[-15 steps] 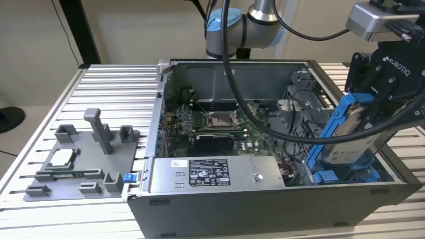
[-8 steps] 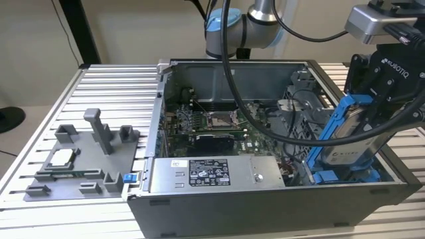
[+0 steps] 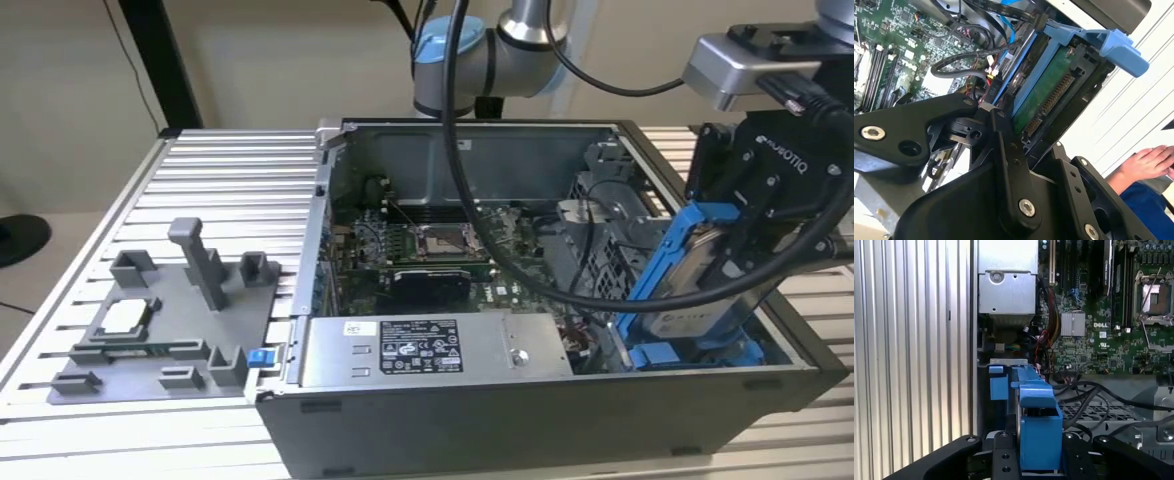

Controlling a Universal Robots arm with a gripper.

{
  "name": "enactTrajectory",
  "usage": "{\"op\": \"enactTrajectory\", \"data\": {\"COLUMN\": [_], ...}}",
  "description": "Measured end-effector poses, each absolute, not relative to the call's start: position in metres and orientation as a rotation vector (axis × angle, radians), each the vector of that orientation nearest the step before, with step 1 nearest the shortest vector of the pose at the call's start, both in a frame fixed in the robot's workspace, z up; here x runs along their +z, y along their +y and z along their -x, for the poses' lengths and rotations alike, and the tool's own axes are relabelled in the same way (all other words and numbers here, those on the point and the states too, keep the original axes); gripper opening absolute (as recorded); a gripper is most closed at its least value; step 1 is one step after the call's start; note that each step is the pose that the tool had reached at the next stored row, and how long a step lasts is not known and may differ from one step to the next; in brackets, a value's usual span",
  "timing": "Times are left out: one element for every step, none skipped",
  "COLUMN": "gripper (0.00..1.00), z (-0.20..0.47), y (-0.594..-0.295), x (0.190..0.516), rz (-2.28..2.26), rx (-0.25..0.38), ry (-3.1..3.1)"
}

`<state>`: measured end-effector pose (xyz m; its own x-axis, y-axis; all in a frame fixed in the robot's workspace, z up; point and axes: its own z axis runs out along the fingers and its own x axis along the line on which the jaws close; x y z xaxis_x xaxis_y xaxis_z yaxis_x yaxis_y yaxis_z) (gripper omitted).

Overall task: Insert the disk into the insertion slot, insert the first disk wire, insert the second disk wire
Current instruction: 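Insert the disk into the insertion slot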

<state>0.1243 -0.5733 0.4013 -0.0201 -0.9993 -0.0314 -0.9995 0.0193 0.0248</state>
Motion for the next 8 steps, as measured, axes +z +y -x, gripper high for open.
{"op": "enactTrajectory", "data": {"gripper": [0.0, 0.0, 0.0, 0.0, 0.0, 0.0, 0.0, 0.0], "z": [-0.124, -0.124, -0.124, -0.124, -0.124, -0.124, -0.124, -0.124], "y": [-0.573, -0.573, -0.573, -0.573, -0.573, -0.573, -0.573, -0.573], "x": [0.399, 0.398, 0.396, 0.394, 0.392, 0.39, 0.389, 0.387], "rz": [2.195, 2.195, 2.195, 2.195, 2.195, 2.195, 2.195, 2.195], "rx": [0.062, 0.062, 0.062, 0.062, 0.062, 0.062, 0.062, 0.062], "ry": [2.239, 2.239, 2.239, 2.239, 2.239, 2.239, 2.239, 2.239]}}
